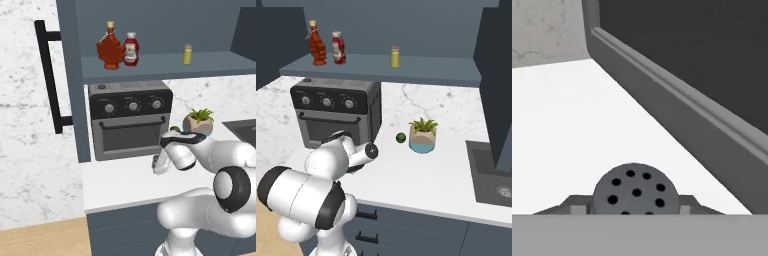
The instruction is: Put the shaker and condiment bottle from the counter next to their counterparts in the cabinet.
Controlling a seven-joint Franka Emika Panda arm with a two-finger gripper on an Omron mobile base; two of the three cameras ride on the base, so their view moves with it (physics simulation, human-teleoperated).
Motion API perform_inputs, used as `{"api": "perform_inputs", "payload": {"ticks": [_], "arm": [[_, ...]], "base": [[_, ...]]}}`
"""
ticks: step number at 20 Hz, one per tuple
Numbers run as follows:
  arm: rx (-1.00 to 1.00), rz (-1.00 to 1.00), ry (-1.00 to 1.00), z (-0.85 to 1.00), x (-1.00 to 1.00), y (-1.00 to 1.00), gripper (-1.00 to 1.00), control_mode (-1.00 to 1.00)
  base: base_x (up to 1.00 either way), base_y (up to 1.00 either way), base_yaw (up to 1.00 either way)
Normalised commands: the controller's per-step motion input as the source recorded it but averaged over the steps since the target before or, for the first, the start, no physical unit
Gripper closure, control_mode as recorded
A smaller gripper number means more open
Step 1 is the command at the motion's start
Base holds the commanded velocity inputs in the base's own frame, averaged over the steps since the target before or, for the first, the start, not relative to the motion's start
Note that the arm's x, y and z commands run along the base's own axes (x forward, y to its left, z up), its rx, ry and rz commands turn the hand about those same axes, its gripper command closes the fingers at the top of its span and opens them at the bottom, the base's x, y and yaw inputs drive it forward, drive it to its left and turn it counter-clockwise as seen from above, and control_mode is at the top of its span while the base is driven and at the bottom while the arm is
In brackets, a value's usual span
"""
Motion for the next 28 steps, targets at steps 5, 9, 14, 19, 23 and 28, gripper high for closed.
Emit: {"api": "perform_inputs", "payload": {"ticks": [5,9,14,19,23,28], "arm": [[0.07,-0.32,-0.05,0.28,0.14,-0.53,1.00,-1.00],[0.02,-0.23,-0.07,0.42,0.16,-0.39,1.00,-1.00],[0.03,-0.02,-0.11,0.42,0.07,-0.49,1.00,-1.00],[0.03,0.12,-0.07,0.66,0.06,-0.31,1.00,-1.00],[0.02,0.03,-0.05,0.90,0.03,-0.17,1.00,-1.00],[0.00,-0.01,-0.01,0.82,0.08,-0.13,1.00,-1.00]], "base": [[0.00,0.00,0.00],[0.00,0.00,0.00],[0.00,0.00,0.00],[0.00,0.00,0.00],[0.00,0.00,0.00],[0.00,0.00,0.00]]}}
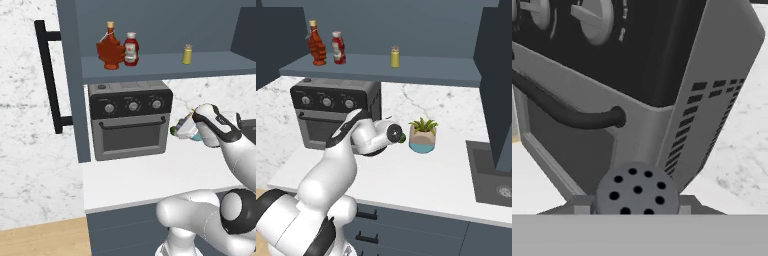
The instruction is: Put the shaker and condiment bottle from the counter next to their counterparts in the cabinet.
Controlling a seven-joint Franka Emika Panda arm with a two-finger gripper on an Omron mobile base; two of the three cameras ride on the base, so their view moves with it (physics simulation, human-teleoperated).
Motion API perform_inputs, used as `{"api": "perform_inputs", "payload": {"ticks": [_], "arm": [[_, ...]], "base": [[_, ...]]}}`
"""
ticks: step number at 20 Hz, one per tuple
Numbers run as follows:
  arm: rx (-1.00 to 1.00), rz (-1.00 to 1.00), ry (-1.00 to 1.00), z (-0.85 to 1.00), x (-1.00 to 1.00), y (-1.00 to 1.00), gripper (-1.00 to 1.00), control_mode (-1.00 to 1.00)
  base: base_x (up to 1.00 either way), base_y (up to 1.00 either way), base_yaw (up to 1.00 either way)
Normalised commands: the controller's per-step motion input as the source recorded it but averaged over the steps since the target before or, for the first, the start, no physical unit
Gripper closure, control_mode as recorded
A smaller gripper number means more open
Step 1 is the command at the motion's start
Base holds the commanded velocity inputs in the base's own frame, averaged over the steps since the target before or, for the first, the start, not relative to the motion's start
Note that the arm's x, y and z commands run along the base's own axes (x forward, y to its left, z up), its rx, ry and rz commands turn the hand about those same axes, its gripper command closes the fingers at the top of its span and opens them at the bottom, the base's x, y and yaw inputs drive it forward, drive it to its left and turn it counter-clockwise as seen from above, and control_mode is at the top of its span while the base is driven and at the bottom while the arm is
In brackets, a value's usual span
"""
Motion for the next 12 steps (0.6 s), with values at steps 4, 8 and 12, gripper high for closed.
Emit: {"api": "perform_inputs", "payload": {"ticks": [4,8,12], "arm": [[0.01,-0.17,0.00,0.76,0.03,-0.29,1.00,-1.00],[0.03,-0.19,-0.01,0.68,0.00,-0.45,1.00,-1.00],[0.05,-0.20,-0.03,0.61,0.00,-0.43,1.00,-1.00]], "base": [[0.00,0.00,0.00],[0.00,0.00,0.00],[0.00,0.00,0.00]]}}
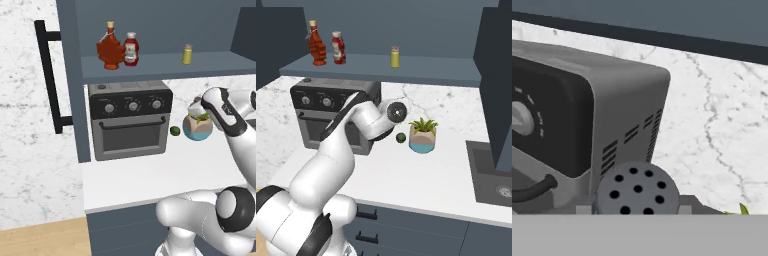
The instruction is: Put the shaker and condiment bottle from the counter next to their counterparts in the cabinet.
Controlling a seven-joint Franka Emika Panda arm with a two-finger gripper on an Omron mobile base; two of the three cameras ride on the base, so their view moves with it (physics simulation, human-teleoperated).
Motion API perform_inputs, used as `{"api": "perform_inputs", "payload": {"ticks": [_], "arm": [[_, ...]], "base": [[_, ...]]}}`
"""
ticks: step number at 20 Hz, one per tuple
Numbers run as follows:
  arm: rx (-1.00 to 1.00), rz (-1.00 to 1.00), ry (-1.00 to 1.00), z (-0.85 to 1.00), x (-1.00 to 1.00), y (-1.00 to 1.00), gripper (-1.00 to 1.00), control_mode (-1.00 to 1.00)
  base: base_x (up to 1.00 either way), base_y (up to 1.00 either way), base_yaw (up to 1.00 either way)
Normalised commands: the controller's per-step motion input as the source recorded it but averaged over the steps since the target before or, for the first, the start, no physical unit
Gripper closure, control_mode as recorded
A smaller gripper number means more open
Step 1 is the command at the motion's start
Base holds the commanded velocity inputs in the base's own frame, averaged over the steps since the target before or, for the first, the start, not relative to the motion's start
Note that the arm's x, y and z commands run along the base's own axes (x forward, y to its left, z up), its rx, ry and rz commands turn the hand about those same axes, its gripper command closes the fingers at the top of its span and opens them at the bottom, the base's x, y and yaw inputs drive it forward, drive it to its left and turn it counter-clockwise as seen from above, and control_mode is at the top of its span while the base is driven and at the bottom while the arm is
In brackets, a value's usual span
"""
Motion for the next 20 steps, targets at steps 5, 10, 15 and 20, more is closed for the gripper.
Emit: {"api": "perform_inputs", "payload": {"ticks": [5,10,15,20], "arm": [[0.09,-0.19,-0.07,0.72,0.00,-0.44,1.00,-1.00],[0.09,-0.18,-0.11,0.77,-0.02,-0.30,1.00,-1.00],[0.08,-0.16,-0.13,0.82,-0.19,-0.09,1.00,-1.00],[0.04,-0.12,-0.15,0.73,-0.27,0.00,1.00,-1.00]], "base": [[0.00,0.00,0.00],[0.00,0.00,0.00],[0.00,0.00,0.00],[0.00,0.00,0.00]]}}
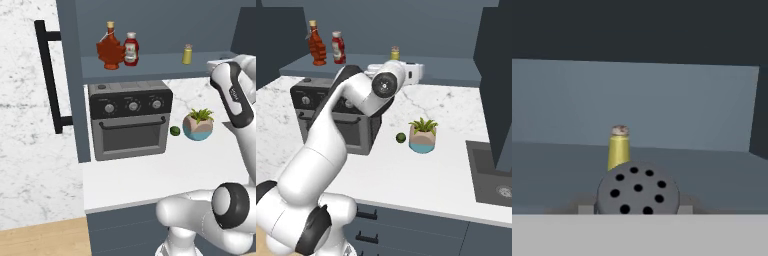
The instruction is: Put the shaker and condiment bottle from the counter next to their counterparts in the cabinet.
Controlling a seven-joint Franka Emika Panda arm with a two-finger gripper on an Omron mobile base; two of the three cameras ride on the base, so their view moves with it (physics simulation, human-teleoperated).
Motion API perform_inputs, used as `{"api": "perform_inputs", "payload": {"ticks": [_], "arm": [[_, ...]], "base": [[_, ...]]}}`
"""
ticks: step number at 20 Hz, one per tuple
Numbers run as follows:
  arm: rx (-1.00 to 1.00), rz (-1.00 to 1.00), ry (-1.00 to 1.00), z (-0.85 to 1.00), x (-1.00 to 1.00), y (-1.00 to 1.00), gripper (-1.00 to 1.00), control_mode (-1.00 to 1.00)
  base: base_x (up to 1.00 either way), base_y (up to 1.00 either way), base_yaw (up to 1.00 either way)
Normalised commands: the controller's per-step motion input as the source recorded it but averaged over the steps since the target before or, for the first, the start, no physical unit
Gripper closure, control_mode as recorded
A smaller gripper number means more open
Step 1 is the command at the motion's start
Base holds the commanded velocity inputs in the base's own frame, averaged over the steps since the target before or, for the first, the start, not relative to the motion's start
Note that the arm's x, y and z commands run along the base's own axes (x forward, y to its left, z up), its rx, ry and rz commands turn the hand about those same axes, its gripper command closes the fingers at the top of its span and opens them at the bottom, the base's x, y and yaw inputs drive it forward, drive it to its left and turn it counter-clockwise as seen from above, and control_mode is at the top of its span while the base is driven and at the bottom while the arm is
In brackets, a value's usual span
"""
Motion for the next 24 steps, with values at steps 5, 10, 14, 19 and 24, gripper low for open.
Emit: {"api": "perform_inputs", "payload": {"ticks": [5,10,14,19,24], "arm": [[0.00,-0.08,-0.04,0.31,0.18,0.03,1.00,-1.00],[-0.03,0.00,0.04,-0.05,0.20,0.03,1.00,-1.00],[0.00,0.00,0.00,0.16,0.10,-0.17,1.00,-1.00],[0.00,-0.04,0.01,0.06,0.25,-0.05,1.00,-1.00],[0.00,-0.01,0.06,0.00,0.37,0.00,1.00,-1.00]], "base": [[0.00,0.00,0.00],[0.00,0.00,0.00],[0.00,0.00,0.00],[0.00,0.00,0.00],[0.00,0.00,0.00]]}}
